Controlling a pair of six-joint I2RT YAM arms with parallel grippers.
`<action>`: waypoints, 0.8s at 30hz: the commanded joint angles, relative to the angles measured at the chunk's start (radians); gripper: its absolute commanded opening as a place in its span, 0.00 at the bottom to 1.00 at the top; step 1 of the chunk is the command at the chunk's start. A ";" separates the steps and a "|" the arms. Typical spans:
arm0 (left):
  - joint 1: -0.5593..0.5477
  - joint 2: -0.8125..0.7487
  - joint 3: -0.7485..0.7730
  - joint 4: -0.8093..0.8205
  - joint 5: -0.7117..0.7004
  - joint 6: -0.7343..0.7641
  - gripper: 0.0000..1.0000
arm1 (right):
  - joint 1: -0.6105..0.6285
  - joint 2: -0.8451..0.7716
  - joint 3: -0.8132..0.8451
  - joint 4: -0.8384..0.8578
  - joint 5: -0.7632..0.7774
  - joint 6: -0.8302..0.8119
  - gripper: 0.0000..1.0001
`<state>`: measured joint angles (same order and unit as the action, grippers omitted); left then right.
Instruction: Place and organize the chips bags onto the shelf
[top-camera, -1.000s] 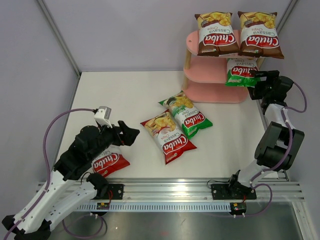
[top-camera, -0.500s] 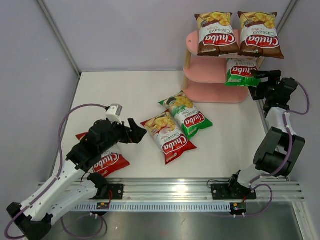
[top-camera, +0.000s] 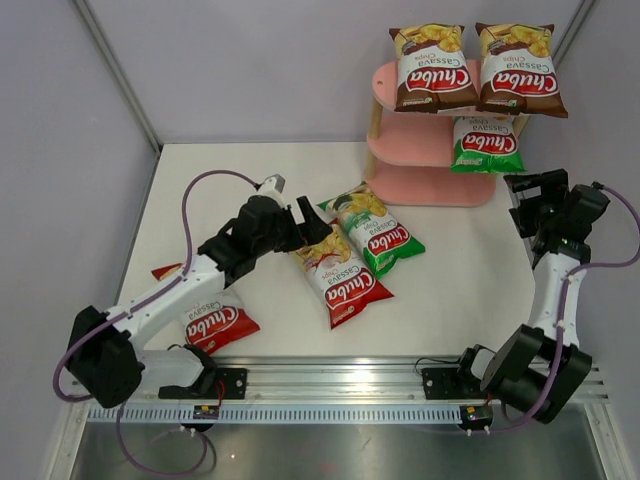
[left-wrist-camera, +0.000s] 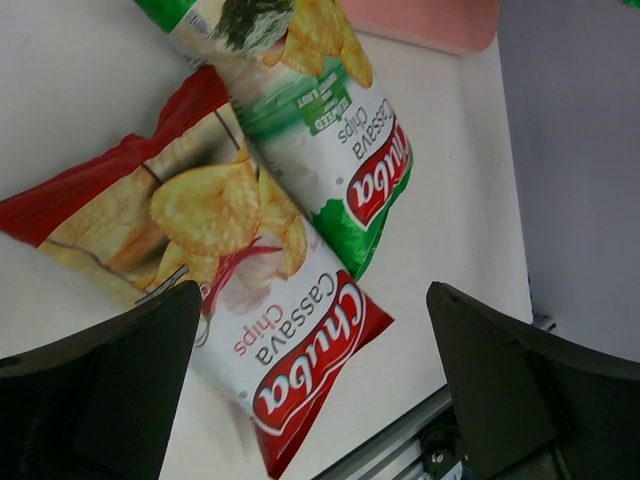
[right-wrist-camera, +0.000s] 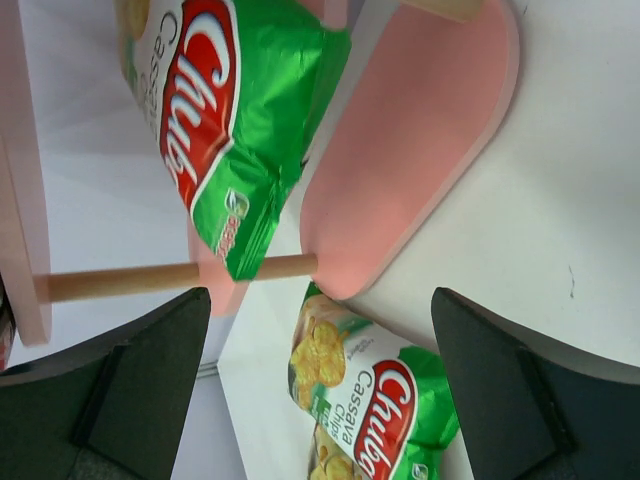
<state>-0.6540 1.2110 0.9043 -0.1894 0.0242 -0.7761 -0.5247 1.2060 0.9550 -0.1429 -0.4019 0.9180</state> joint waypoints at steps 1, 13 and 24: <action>-0.004 0.126 0.114 0.159 0.034 -0.063 0.99 | -0.004 -0.155 -0.054 -0.078 0.006 -0.070 0.99; -0.062 0.564 0.478 0.071 -0.052 -0.241 0.93 | -0.005 -0.369 -0.196 0.000 -0.166 0.025 0.99; -0.081 0.677 0.460 0.031 -0.159 -0.353 0.90 | -0.003 -0.365 -0.213 0.045 -0.213 0.061 1.00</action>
<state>-0.7368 1.8870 1.3769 -0.1947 -0.0761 -1.0863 -0.5247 0.8494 0.7483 -0.1551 -0.5724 0.9585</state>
